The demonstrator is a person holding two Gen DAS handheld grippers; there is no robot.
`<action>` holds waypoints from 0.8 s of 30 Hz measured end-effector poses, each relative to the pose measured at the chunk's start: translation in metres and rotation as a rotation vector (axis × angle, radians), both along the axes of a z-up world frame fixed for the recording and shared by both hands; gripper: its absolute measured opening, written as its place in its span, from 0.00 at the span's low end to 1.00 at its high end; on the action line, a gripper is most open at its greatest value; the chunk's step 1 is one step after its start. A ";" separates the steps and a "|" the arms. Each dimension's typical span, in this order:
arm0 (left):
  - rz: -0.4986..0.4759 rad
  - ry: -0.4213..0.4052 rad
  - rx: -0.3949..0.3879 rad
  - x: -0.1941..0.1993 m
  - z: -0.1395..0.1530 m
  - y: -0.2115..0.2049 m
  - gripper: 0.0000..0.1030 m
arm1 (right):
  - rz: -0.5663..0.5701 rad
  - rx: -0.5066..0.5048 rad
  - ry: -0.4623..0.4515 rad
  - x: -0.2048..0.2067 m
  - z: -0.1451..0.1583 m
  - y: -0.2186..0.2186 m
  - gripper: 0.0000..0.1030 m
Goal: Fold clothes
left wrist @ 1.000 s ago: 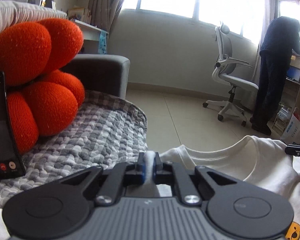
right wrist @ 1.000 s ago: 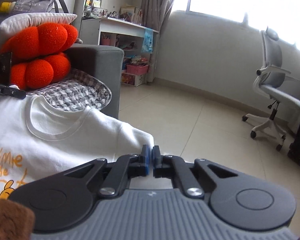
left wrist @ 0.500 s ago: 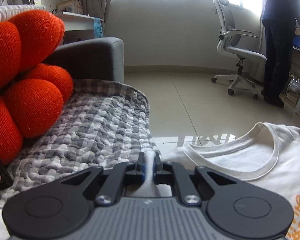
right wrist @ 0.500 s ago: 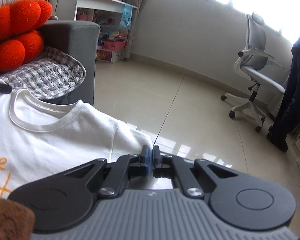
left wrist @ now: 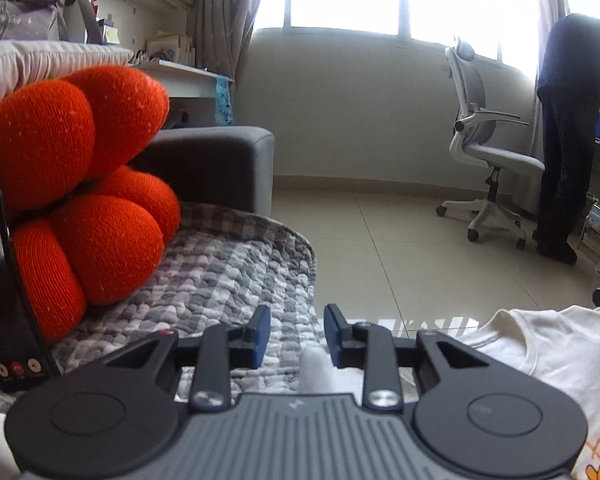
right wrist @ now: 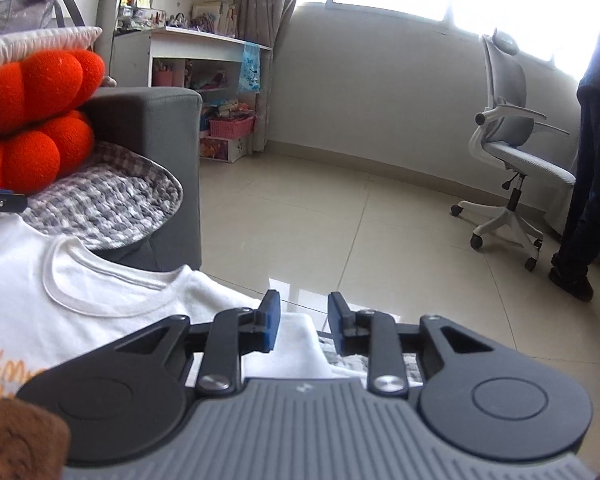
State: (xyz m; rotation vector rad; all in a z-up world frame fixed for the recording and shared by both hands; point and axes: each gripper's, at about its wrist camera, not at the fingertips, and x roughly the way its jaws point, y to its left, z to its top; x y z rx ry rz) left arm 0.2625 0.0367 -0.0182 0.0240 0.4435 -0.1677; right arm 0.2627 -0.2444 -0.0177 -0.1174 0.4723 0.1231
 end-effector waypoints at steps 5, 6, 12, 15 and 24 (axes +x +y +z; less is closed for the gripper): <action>-0.092 0.081 -0.009 0.001 -0.005 -0.019 0.23 | 0.107 0.055 0.065 0.006 0.002 0.024 0.29; -0.108 0.100 -0.004 0.002 -0.008 -0.024 0.22 | 0.122 0.051 0.083 0.009 -0.001 0.029 0.29; -0.128 0.185 0.058 0.015 -0.035 -0.036 0.17 | 0.144 0.034 0.209 0.043 -0.025 0.044 0.27; -0.121 0.182 0.075 0.020 -0.037 -0.037 0.16 | 0.133 0.063 0.219 0.058 -0.026 0.042 0.25; -0.112 0.202 0.023 0.027 -0.030 -0.032 0.15 | 0.071 0.114 0.215 0.076 -0.024 0.033 0.25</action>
